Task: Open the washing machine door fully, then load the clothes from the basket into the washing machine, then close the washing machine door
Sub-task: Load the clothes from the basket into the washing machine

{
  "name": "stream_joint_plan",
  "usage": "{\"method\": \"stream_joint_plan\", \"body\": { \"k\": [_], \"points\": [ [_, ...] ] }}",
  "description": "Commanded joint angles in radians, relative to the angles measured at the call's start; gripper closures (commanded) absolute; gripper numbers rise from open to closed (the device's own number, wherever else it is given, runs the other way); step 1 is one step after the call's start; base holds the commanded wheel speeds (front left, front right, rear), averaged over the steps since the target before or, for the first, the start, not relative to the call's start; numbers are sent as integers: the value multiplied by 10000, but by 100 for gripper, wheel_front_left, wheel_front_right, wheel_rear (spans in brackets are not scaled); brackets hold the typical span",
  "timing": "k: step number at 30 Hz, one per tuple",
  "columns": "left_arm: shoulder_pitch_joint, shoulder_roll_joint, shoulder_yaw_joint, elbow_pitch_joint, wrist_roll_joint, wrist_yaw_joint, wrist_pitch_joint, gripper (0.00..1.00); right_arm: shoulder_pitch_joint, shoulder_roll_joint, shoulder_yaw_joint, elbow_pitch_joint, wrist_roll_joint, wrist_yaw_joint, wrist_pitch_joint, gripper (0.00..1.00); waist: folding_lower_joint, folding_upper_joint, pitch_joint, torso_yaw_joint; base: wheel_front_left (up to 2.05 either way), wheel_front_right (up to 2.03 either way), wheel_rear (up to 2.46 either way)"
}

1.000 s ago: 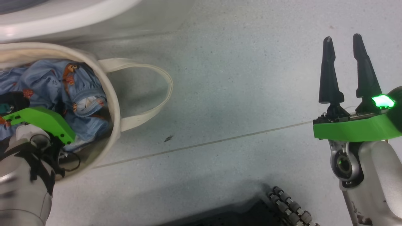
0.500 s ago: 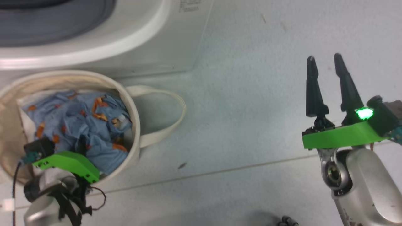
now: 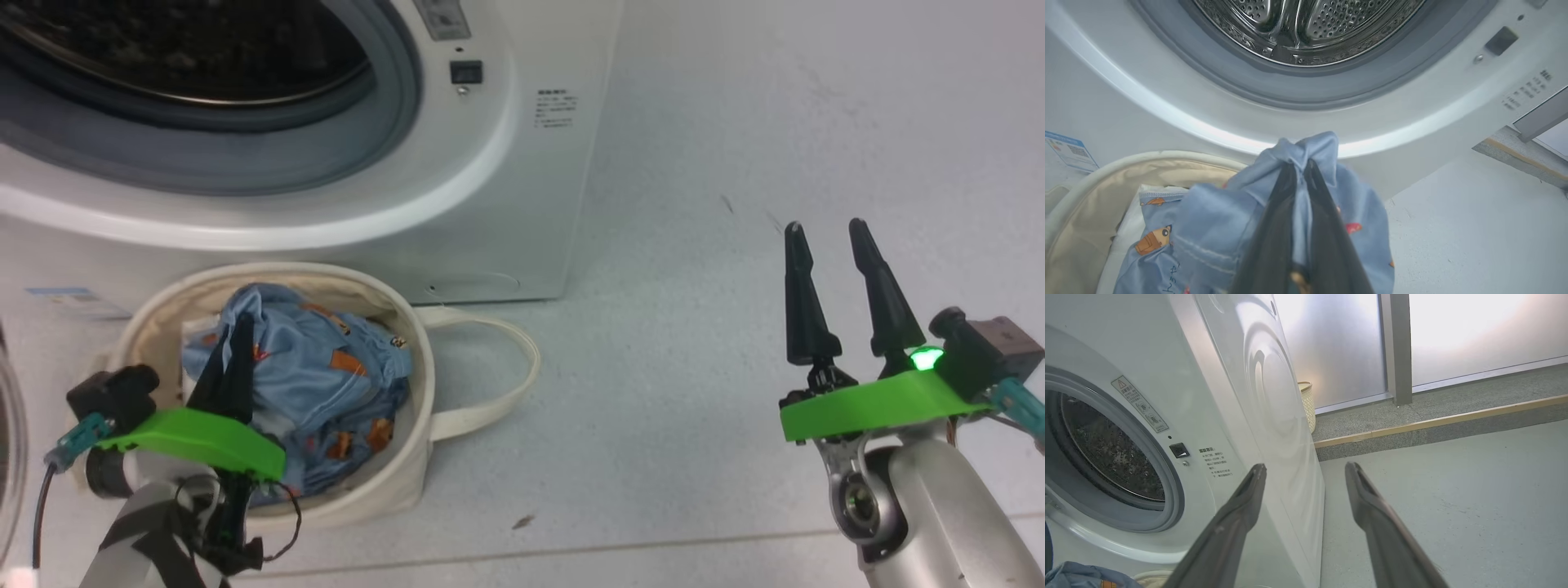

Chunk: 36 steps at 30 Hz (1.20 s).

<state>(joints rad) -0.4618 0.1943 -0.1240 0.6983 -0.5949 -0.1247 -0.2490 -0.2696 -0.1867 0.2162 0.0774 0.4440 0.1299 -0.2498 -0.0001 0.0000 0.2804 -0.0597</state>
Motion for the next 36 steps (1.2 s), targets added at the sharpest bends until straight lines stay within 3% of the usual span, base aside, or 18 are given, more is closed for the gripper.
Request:
{"method": "stream_joint_plan", "body": {
  "k": [1, 10, 15, 25, 32, 36],
  "points": [
    [44, 363, 429, -506, 142, -58, -126, 100, 148, -41, 178, -260, 82, 8, -120, 0, 2, 0, -317, 220, 0, 0, 0],
    [1248, 228, 1266, -4010, 1118, -59, -127, 100, 638, 68, 145, -160, 212, 8, -120, 0, 2, 0, -1353, 187, 0, 0, 0],
    [1667, 377, 1381, -4906, 1353, -59, -127, 100, 922, 153, 193, -88, 294, 8, -120, 0, 2, 0, -1810, 63, 0, 0, 0],
    [588, 1267, 969, -4759, 1151, -59, -127, 100, 915, 122, 312, -152, 302, 8, -120, 0, 2, 0, -1728, -185, 0, 0, 0],
    [-1305, 2300, 876, -4258, 920, -59, -114, 100, 692, 140, 310, -296, 249, 8, -120, 0, 2, 0, -1037, -549, 0, 0, 0],
    [-1998, 2495, 1012, -3675, 762, -59, -120, 100, 555, 121, 294, -345, 197, 8, -120, 0, 2, 0, -551, -790, 0, 0, 0]
  ]
}}
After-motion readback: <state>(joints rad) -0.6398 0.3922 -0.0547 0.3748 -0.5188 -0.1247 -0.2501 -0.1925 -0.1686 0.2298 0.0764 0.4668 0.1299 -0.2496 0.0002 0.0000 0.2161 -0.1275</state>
